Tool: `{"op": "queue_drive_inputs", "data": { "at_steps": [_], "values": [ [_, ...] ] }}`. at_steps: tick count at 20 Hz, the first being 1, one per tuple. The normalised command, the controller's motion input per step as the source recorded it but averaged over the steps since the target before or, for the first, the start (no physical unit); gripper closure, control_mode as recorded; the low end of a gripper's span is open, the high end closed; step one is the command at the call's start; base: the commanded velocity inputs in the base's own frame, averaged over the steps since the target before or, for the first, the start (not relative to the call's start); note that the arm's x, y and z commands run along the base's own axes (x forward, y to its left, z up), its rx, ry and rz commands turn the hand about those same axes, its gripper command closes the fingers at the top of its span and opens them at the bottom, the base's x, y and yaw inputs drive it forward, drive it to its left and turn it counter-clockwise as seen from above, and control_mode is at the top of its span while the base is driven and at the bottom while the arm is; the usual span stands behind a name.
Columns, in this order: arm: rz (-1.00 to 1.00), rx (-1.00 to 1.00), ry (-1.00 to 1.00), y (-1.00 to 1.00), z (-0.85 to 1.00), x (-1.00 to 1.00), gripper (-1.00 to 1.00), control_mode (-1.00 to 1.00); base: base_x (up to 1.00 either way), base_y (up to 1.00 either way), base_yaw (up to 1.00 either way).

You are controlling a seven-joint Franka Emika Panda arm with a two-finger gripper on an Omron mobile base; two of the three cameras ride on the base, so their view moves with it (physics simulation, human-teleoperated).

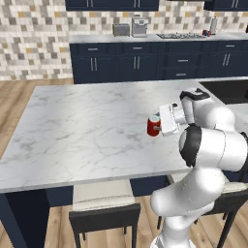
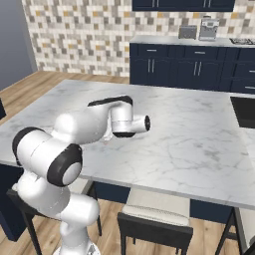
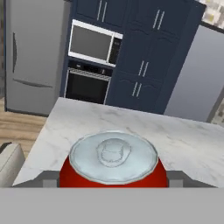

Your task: Four empty soda cans are scattered around the kitchen. Gather all the cans and cluster them next to the stove for recycling.

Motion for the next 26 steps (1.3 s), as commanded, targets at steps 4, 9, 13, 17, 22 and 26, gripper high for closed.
{"op": "queue_drive_inputs", "data": {
  "at_steps": [4,9,13,17,22,26],
  "values": [
    [0.05,0.0,-0.19,0.0,0.35,-0.7,1.0,-1.0,0.0,0.0,0.0],
    [0.04,0.0,-0.17,0.0,0.19,-0.61,1.0,-1.0,0.0,0.0,0.0],
    [0.03,0.0,-0.12,0.0,0.06,-0.45,1.0,-1.0,0.0,0.0,0.0],
    [0.0,0.0,0.0,0.0,0.0,-0.03,1.0,1.0,0.0,0.0,0.0],
    [0.0,0.0,0.0,0.0,0.0,0.0,1.0,1.0,-0.23,0.0,0.01],
    [0.0,0.0,0.0,0.0,0.0,0.0,1.0,1.0,-0.81,-0.03,0.02]
  ]
}}
